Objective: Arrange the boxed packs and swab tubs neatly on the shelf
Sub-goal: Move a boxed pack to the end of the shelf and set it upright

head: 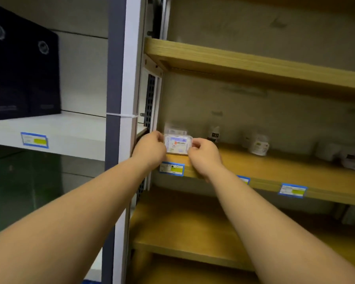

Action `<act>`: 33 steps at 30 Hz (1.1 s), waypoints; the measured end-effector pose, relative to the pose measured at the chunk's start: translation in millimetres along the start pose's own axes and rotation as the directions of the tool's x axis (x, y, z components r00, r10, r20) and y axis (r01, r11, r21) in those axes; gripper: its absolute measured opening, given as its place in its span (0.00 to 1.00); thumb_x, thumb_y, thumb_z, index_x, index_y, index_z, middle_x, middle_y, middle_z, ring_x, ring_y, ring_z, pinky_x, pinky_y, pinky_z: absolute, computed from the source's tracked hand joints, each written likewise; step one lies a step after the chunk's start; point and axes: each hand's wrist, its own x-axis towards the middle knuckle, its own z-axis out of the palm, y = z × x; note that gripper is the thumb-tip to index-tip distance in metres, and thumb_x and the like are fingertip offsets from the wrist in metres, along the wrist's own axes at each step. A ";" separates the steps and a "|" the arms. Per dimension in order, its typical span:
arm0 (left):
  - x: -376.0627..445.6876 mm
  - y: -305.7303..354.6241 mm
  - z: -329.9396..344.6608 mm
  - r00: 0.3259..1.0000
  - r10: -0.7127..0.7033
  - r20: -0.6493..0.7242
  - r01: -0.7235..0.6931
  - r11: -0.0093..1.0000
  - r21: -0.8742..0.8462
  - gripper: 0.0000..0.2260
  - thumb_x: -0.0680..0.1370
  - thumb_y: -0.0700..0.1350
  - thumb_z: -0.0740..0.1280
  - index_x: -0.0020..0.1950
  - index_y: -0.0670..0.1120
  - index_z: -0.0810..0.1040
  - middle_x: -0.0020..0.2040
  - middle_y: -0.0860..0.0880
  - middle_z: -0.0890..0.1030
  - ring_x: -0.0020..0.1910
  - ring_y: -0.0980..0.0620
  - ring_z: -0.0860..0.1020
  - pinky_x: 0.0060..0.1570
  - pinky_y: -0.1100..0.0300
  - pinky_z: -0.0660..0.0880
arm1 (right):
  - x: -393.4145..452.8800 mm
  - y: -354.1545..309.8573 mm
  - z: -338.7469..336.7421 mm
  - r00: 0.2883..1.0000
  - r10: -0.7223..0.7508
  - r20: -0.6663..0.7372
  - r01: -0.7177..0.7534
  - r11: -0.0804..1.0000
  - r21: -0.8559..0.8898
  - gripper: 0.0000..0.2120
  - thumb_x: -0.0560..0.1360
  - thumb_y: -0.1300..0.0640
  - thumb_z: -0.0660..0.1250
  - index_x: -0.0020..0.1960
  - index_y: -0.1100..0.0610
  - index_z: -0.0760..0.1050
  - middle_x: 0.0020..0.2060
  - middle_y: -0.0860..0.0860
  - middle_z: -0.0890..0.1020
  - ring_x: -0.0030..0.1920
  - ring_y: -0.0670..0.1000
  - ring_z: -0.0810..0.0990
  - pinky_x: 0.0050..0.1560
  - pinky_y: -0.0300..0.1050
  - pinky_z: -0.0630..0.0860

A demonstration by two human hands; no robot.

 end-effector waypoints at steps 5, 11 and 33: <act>-1.5 5.7 -0.1 0.999 -0.029 0.036 0.029 0.999 0.017 0.11 0.80 0.41 0.59 0.59 0.50 0.76 0.53 0.49 0.81 0.51 0.48 0.79 0.50 0.49 0.80 | 3.6 4.7 -1.3 1.000 0.009 0.016 -0.010 0.999 0.048 0.17 0.78 0.61 0.61 0.62 0.52 0.81 0.56 0.46 0.84 0.54 0.47 0.80 0.43 0.38 0.73; -5.9 12.9 0.3 0.998 -0.070 -0.008 0.070 0.997 0.014 0.09 0.81 0.41 0.59 0.58 0.49 0.76 0.53 0.48 0.81 0.51 0.48 0.79 0.51 0.50 0.81 | 3.8 6.3 0.1 0.997 -0.033 0.067 0.032 0.999 0.012 0.15 0.77 0.61 0.62 0.60 0.53 0.81 0.57 0.50 0.84 0.55 0.52 0.81 0.51 0.44 0.77; 46.8 -0.8 30.2 0.993 0.052 0.109 -0.061 0.995 0.080 0.14 0.82 0.43 0.61 0.67 0.53 0.72 0.58 0.53 0.80 0.46 0.58 0.74 0.36 0.69 0.64 | 64.4 29.9 6.6 0.946 0.055 0.318 -0.159 0.937 0.310 0.21 0.78 0.71 0.63 0.68 0.57 0.76 0.58 0.48 0.85 0.58 0.43 0.82 0.61 0.37 0.75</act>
